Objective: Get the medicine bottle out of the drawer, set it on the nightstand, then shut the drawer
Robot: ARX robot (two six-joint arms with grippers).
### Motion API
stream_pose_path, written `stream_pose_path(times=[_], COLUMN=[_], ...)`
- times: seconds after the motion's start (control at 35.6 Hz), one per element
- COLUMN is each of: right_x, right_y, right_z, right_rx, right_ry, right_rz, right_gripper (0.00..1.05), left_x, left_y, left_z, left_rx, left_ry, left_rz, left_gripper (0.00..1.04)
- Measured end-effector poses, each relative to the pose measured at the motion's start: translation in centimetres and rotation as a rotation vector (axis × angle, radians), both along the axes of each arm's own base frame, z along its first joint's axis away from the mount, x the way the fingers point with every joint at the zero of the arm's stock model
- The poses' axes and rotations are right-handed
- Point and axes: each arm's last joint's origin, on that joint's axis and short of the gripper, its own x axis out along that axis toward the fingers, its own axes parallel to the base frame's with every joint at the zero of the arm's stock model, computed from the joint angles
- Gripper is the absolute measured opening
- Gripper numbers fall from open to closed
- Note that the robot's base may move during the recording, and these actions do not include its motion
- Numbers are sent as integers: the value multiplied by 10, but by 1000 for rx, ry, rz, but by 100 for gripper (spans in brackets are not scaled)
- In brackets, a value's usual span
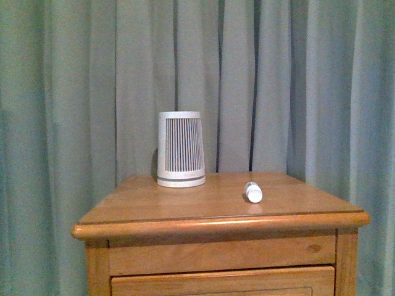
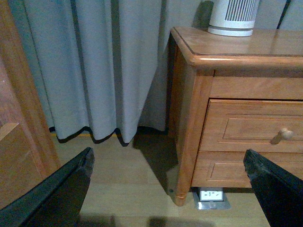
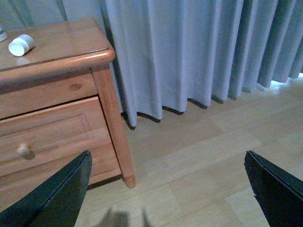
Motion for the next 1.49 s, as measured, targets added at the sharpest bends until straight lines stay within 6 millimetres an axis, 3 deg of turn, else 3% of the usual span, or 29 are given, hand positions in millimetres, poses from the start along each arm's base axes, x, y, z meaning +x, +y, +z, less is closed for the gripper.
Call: stream_pose_path(times=[0.08,0.14,0.28,0.65,1.01,1.29,1.49], right_x=[0,0,-1,-1,-1,-1,-1], right_y=[0,-2,-8,-9,-9,-9,-9], right_z=[0,0,-9,-23,-37,-37,-37], right_rx=[0,-6,-94,-120,-124,-125,-127], right_ry=[-2,-47,-102,-95,-97,-103,-102], right_rz=[0,106,321,324,325,324,324], right_gripper=[98,92,63,3,3,3,38], left_x=[0,0,0,0,0,0,0], left_y=[0,0,0,0,0,0,0], left_z=[0,0,0,0,0,0,0], left_rx=[0,0,0,0,0,0,0], left_ry=[0,0,0,0,0,0,0], left_rz=[0,0,0,0,0,0,0], left_gripper=[98,98,98,98,98,98,98])
